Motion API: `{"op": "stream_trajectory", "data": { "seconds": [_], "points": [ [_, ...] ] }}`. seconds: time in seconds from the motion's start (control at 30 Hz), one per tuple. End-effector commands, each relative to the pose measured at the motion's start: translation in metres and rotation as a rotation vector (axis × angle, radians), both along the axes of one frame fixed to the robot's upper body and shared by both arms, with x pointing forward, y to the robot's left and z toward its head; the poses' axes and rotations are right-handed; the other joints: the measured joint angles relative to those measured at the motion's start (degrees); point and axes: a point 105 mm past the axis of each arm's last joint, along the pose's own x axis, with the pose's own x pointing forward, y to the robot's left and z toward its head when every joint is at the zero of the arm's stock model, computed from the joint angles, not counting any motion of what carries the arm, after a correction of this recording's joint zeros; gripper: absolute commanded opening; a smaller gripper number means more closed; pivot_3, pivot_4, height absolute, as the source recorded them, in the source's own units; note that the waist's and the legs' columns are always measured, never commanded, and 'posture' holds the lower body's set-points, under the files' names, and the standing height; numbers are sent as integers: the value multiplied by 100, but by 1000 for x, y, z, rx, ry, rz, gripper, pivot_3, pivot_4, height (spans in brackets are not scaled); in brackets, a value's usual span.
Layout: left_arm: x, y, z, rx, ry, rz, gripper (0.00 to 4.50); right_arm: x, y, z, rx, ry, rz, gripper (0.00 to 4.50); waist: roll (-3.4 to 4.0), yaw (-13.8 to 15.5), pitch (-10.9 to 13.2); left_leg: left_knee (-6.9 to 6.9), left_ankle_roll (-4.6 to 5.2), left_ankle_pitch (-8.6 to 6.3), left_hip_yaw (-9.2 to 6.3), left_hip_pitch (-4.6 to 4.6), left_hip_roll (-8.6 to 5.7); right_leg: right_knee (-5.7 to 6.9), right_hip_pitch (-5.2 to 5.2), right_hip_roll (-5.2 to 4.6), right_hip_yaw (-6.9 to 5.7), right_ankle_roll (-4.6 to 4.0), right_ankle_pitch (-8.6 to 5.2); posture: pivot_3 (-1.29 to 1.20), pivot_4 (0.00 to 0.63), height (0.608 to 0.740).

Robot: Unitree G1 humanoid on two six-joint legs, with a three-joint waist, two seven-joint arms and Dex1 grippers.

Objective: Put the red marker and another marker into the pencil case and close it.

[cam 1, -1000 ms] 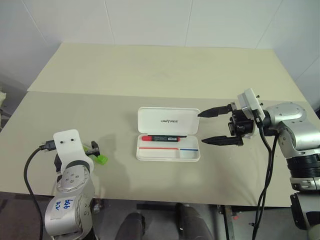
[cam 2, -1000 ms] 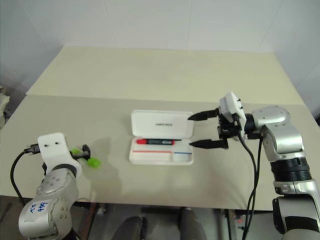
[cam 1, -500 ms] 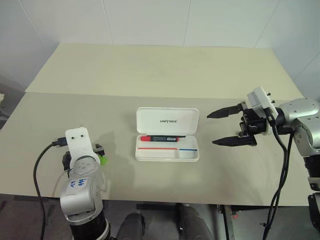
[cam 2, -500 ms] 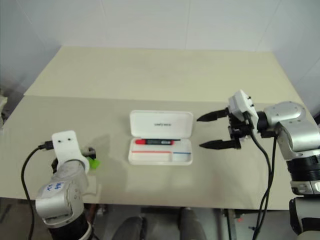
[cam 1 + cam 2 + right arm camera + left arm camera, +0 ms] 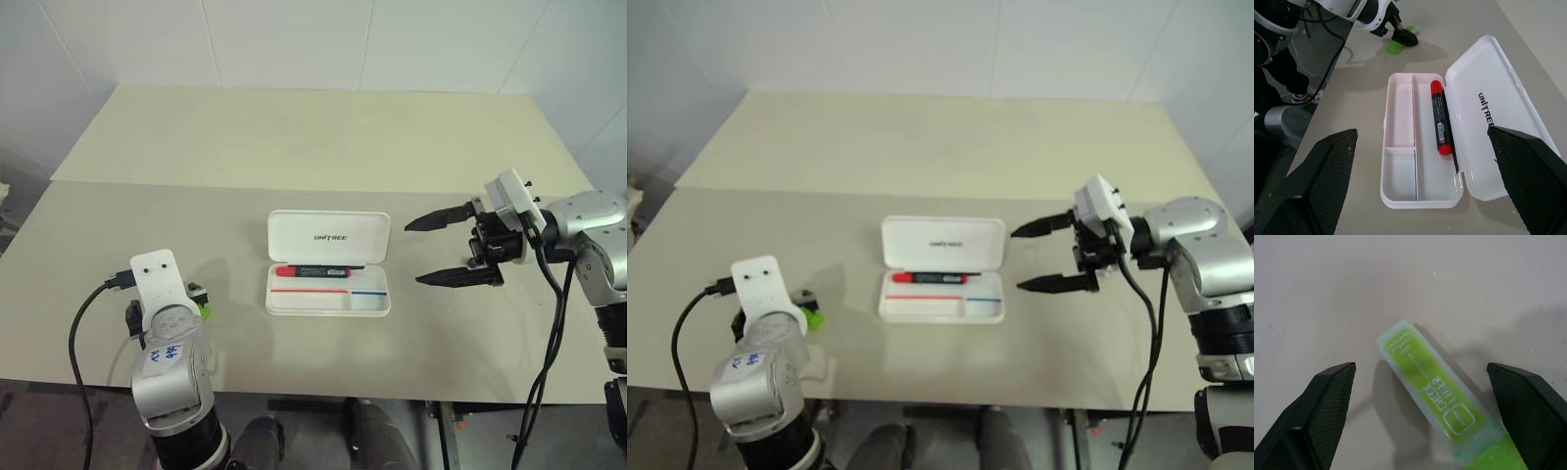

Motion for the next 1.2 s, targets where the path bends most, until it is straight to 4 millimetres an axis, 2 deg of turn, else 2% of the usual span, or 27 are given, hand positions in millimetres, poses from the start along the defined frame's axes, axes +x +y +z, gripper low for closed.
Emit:
{"op": "stream_trajectory", "data": {
  "seconds": [0.03,0.3,0.4,0.57,0.6,0.67,1.0,1.1,1.2],
  "points": [
    [-11,3,-15,-44,60,65,4500,-9,-2,11,-25,-24,86,4483,0,-4,0,0,0,0,0,0,0,1,0,1,0,0,0,0,150,740],
    [-10,2,-16,-53,60,70,4500,-8,-2,11,-26,-28,88,4483,0,-6,0,0,-3,2,0,3,1,5,0,2,1,-1,0,0,150,740],
    [-1,-4,-20,-192,-51,81,4500,-7,-2,15,-29,-55,87,4483,0,-7,0,0,-6,3,0,4,2,7,-1,2,1,-1,1,0,150,740],
    [-1,-3,-24,-242,-104,106,4500,-7,-2,16,-32,-66,86,4483,-1,16,0,2,-9,5,-1,0,2,5,-2,1,-2,-3,4,0,150,740],
    [-1,-3,-25,-257,-114,112,4109,-8,-2,16,-33,-67,87,4500,-1,18,0,1,-9,5,-1,-1,1,3,-2,0,-1,-2,4,0,150,740],
    [-1,-4,-26,-273,-119,116,3611,-8,-2,16,-33,-69,87,4500,-1,24,0,1,-9,5,-2,-3,1,0,-2,-1,-1,-1,5,0,150,740],
    [1,-11,-33,-358,-148,112,79,-7,-1,18,-40,-78,90,4500,-1,32,0,1,-8,5,-2,-2,1,-1,-1,0,-2,-1,5,0,150,740],
    [5,-9,-25,-329,-194,85,79,-7,0,18,-41,-77,91,4500,-1,35,0,2,-9,5,-2,-2,1,2,-1,0,-2,-1,5,0,150,740],
    [9,-1,-9,-288,-282,65,79,-7,1,15,-39,-73,95,4500,-1,42,1,2,-9,5,-2,-2,1,2,-2,1,-2,-1,5,0,150,740]
  ]
}}
